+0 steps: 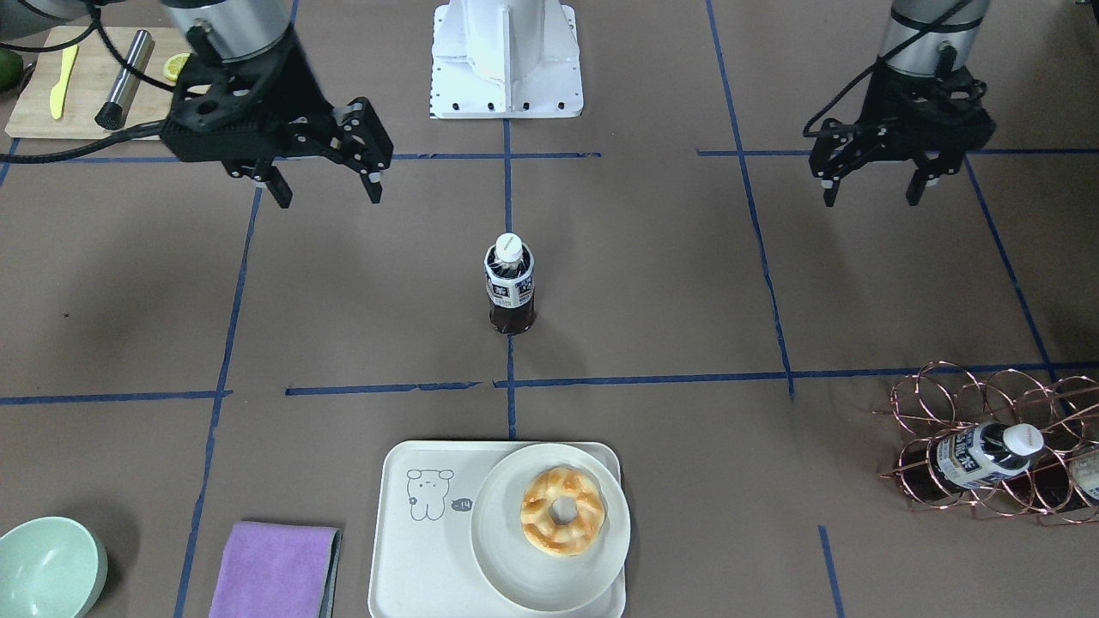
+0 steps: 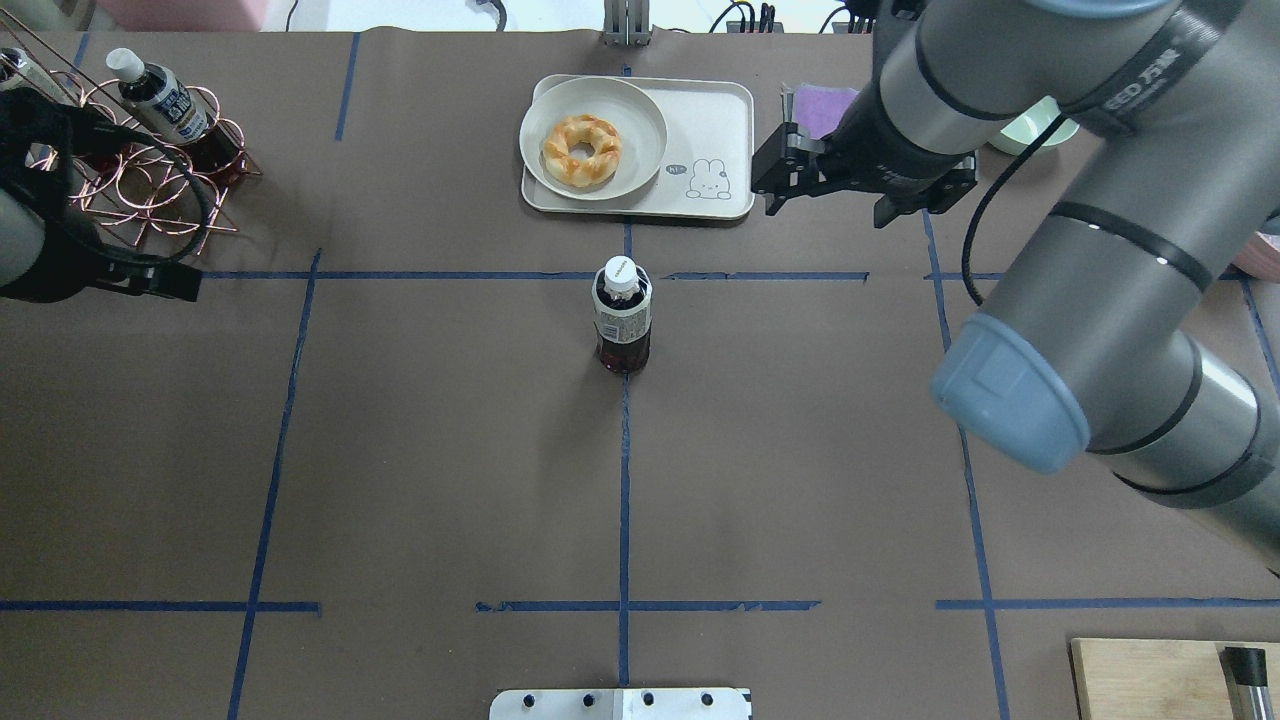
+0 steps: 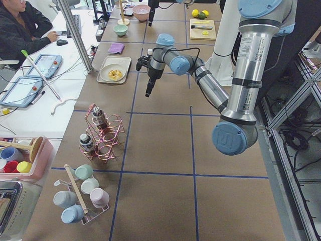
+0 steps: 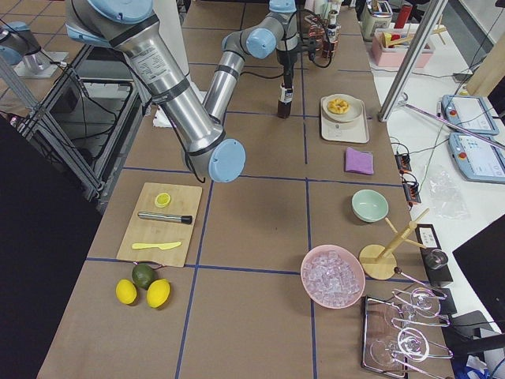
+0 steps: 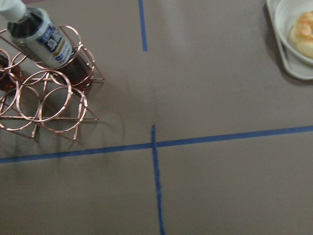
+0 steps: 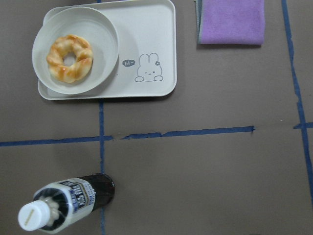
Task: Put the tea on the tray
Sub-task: 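Open the left gripper and withdraw while the right arm reaches toward the bottle, then lower the right gripper over the bottle cap and grasp the bottle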
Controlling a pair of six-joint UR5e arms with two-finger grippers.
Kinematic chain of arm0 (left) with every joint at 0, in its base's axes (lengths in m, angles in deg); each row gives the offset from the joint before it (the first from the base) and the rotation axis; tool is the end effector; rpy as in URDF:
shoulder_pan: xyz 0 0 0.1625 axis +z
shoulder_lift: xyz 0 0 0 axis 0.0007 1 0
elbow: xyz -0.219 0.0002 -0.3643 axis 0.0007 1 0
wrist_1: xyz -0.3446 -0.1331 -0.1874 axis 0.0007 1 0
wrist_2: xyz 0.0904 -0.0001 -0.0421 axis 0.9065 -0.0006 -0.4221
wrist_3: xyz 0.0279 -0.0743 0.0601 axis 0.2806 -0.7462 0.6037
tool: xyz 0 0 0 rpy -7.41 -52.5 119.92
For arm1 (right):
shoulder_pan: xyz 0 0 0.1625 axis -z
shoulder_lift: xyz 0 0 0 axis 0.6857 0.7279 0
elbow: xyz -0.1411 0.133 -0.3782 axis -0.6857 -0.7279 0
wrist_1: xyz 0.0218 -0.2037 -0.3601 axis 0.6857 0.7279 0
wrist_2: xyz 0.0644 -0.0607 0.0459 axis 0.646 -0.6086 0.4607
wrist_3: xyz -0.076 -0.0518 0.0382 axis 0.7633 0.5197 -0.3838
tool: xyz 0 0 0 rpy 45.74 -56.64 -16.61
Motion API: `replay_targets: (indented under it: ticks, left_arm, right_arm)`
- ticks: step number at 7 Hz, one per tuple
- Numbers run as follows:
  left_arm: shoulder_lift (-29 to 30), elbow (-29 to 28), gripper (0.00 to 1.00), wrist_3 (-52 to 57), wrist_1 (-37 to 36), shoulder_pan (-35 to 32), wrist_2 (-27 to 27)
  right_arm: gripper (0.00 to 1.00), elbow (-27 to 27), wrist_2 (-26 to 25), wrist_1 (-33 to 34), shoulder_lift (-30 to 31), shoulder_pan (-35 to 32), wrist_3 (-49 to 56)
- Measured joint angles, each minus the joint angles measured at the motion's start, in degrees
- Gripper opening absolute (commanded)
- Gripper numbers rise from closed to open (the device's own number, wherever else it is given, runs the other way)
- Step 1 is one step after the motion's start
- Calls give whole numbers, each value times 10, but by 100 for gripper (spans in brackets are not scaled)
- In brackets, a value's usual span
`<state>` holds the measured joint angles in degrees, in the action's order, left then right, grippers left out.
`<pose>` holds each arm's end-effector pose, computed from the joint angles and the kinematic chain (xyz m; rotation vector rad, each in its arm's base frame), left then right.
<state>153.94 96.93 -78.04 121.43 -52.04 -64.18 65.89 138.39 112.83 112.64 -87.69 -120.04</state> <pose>0.2015 -0.4311 0.3377 0.3315 0.6159 0.0487 -0.3375 -0.4631 0.1147 0.1626 -0.8899 0.1472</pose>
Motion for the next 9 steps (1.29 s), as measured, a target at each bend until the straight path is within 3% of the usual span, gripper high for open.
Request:
replay_targets:
  ticks: [3, 7, 9]
  left_arm:
    - [-69, -3, 100, 158, 2, -96, -78]
    - [-91, -10, 100, 224, 3, -142, -112]
    - [-92, -13, 100, 225, 3, -142, -112]
  right_arm:
    - [99, -60, -109, 4, -67, 101, -72]
    - [98, -159, -131, -26, -120, 123, -76]
    - [88, -197, -142, -50, -129, 123, -71]
